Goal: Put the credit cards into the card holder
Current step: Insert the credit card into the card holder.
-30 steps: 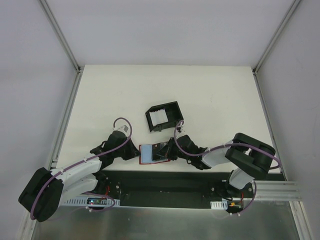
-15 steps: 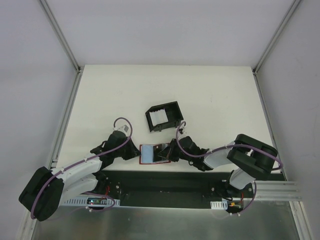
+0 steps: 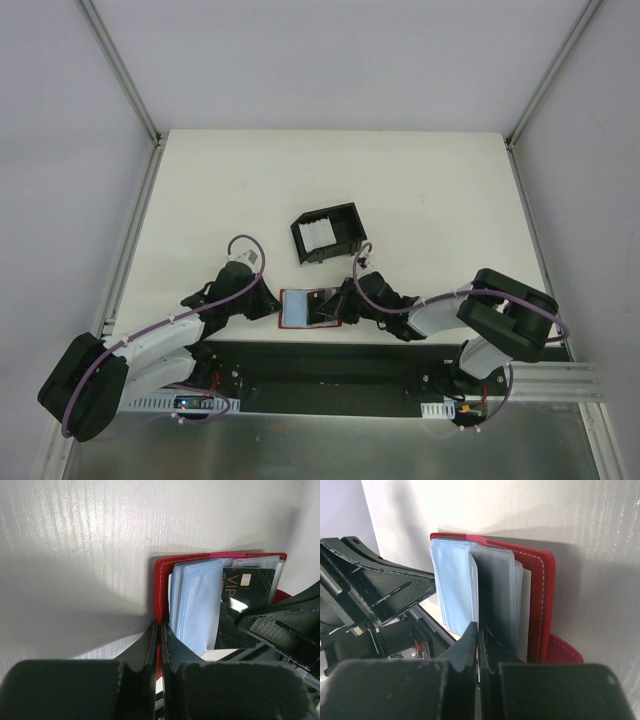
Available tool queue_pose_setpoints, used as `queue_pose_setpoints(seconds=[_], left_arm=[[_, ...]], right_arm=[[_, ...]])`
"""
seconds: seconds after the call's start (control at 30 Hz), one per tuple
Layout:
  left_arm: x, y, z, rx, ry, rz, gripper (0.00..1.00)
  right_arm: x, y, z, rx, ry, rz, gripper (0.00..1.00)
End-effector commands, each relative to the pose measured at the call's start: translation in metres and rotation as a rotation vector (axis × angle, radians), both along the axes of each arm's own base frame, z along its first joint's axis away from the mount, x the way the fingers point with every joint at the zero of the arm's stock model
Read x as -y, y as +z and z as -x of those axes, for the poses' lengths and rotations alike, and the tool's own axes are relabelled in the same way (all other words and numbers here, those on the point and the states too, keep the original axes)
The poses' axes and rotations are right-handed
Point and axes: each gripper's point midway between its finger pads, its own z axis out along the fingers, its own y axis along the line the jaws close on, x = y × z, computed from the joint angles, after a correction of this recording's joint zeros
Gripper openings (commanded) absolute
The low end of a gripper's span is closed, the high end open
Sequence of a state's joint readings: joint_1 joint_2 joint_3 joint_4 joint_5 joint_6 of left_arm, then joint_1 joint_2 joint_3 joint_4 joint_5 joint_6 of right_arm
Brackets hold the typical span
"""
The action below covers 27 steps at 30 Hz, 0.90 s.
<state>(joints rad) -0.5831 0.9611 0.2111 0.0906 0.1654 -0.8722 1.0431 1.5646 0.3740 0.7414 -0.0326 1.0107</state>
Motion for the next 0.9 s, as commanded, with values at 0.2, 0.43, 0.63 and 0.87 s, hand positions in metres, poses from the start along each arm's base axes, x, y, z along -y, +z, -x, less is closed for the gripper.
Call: queue_pose_setpoints(seconds=[0.2, 0.43, 0.63, 0.87], left_arm=[[-0.012, -0.010, 0.001, -0.016, 0.012, -0.085, 0.00], [-0.011, -0.009, 0.001, -0.014, 0.008, -0.083, 0.00], [-0.009, -0.005, 0.001, -0.004, -0.001, -0.067, 0.00], [-0.005, 0.000, 0.001, 0.006, -0.018, -0.049, 0.00]], right_arm=[[-0.014, -0.008, 0.008, -0.083, 0.049, 0.002, 0.00], [-0.025, -0.011, 0.009, -0.106, 0.087, -0.002, 0.00], [-0.014, -0.009, 0.003, -0.054, 0.062, 0.055, 0.13], [0.016, 0.002, -0.014, 0.074, 0.071, 0.361, 0.52]])
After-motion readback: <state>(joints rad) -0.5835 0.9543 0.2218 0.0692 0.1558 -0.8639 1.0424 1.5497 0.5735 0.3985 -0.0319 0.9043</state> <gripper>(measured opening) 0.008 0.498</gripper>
